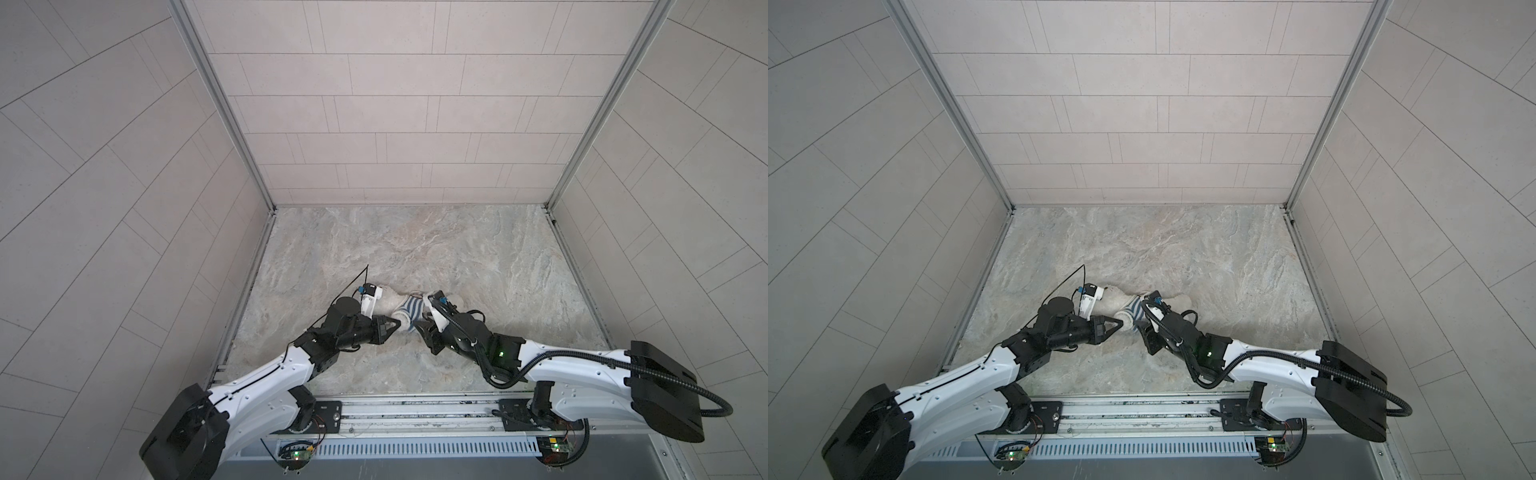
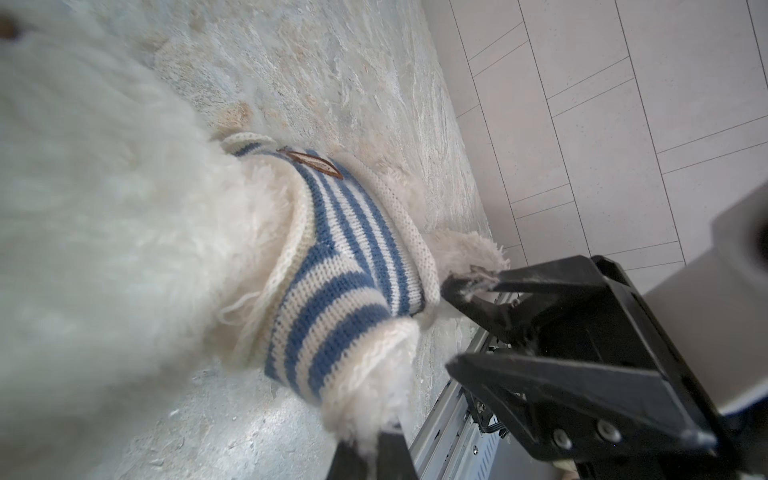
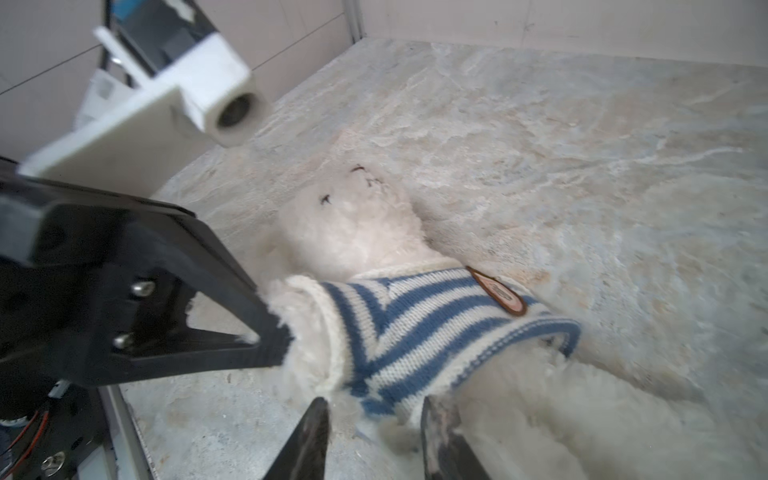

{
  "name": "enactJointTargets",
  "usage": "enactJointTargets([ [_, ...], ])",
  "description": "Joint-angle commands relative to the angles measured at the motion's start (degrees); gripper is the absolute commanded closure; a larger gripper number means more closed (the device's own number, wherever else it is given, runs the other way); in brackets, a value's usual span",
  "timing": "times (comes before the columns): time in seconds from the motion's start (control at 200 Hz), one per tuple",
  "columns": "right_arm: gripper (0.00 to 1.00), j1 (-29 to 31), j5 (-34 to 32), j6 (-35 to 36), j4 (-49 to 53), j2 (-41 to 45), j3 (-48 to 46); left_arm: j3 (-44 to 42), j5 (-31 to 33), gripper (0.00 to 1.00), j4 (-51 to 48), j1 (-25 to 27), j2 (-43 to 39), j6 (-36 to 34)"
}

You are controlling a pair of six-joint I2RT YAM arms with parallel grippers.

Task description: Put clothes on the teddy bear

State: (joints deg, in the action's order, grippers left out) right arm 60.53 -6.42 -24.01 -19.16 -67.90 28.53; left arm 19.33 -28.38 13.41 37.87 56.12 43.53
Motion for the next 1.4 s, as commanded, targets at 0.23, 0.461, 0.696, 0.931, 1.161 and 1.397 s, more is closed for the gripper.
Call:
enactJointTargets([
  [0.23, 0.55, 2.7, 0.0, 8.2, -2.0, -0.5, 2.8, 3.4, -0.6, 1.0, -1.4, -0.3, -4.5, -2.0],
  [0.461, 0.56, 2.7, -2.1, 10.3, -4.2, -3.1, 3.2, 4.8, -2.8, 1.0, -0.4, -0.3, -5.0, -1.3],
  [0.696, 0.62, 2.7, -2.2, 12.4, -5.3, -6.6, 4.8, 5.1, -3.6, 1.0, 0.4, -0.3, -5.7, -0.3],
  [0.931, 0.93, 2.7, -4.3, 12.7, -6.1, -8.6, 5.1, 6.3, -4.1, 1.0, -1.0, -0.4, -7.6, -0.7],
  [1.161, 0.92, 2.0, -6.2, 12.4, -8.7, -8.6, 0.9, 7.5, -5.0, 1.0, -0.7, -0.4, -8.8, 0.3],
  [1.397, 0.72, 2.0, -4.2, 13.8, -9.7, -5.5, -0.7, 8.4, -5.6, 1.0, -0.8, -0.4, -8.2, 0.6],
])
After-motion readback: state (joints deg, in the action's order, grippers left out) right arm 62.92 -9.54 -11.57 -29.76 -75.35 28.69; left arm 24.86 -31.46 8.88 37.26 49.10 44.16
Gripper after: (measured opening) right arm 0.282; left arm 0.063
